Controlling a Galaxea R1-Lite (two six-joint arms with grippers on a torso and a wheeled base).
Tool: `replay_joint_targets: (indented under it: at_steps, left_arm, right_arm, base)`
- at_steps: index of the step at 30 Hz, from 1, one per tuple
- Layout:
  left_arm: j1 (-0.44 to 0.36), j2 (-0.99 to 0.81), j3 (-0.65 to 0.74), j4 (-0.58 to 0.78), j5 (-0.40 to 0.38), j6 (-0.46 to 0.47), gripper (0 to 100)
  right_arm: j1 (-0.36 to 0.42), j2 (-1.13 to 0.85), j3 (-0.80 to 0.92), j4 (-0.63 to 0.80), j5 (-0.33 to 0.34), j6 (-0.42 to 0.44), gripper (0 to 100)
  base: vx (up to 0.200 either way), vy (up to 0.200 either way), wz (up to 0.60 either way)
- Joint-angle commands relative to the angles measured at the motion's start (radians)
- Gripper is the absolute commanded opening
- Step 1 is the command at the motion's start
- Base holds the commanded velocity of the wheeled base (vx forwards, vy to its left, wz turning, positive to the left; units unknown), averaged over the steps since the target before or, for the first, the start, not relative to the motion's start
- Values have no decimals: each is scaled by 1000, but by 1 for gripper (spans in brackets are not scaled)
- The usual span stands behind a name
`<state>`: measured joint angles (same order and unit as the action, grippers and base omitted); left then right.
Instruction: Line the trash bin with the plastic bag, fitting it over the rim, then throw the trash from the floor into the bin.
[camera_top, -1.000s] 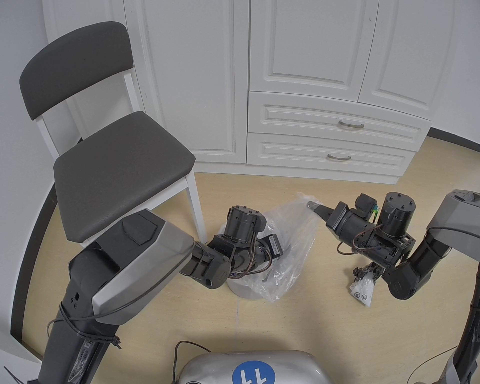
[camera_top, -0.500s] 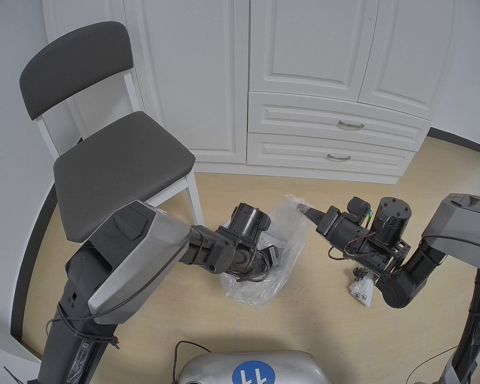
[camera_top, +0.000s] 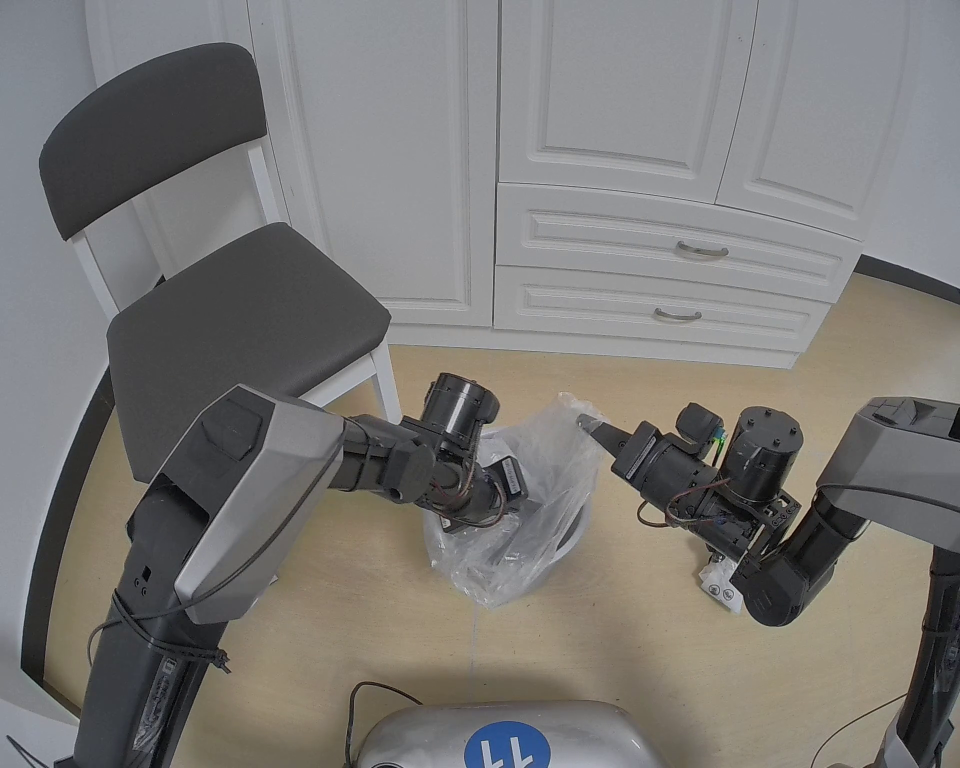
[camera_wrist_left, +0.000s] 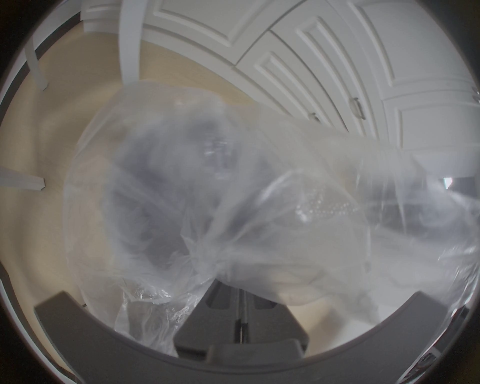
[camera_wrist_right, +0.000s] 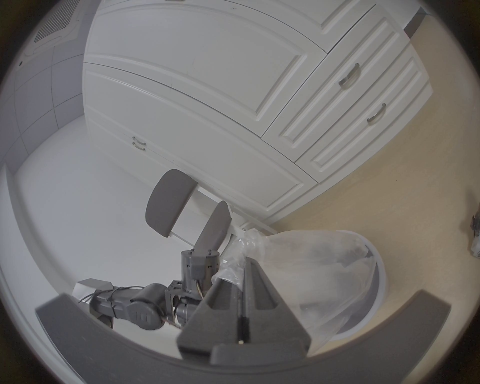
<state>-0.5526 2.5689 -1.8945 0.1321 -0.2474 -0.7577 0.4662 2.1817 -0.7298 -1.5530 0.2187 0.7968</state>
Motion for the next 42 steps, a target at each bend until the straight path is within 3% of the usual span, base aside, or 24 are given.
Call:
replay_joint_targets:
  at_steps: [1, 10, 15, 21, 31, 42]
  left_arm:
    - [28, 25, -32, 17, -7, 0, 0]
    - [37, -96, -2, 32, 8, -12, 0]
    - [48, -225, 123, 3, 14, -12, 0]
    - [22, -300, 249, -92, 8, -11, 0]
    - [5, -288, 310, -221, 13, -12, 0]
    - [10, -105, 249, -388, 19, -12, 0]
  right_arm:
    - [6, 44, -19, -18, -6, 1, 0]
    - [17, 148, -82, -18, -22, 1, 0]
    - [17, 221, -132, -18, -68, -1, 0]
    - [15, 303, -178, -18, -73, -1, 0]
    - [-40, 414, -238, -18, -82, -60, 0]
    - [-116, 395, -230, -18, -81, -94, 0]
  base:
    - [0, 0, 0]
    - [0, 0, 0]
    - [0, 0, 0]
    - [0, 0, 0]
    - [0, 0, 0]
    - [0, 0, 0]
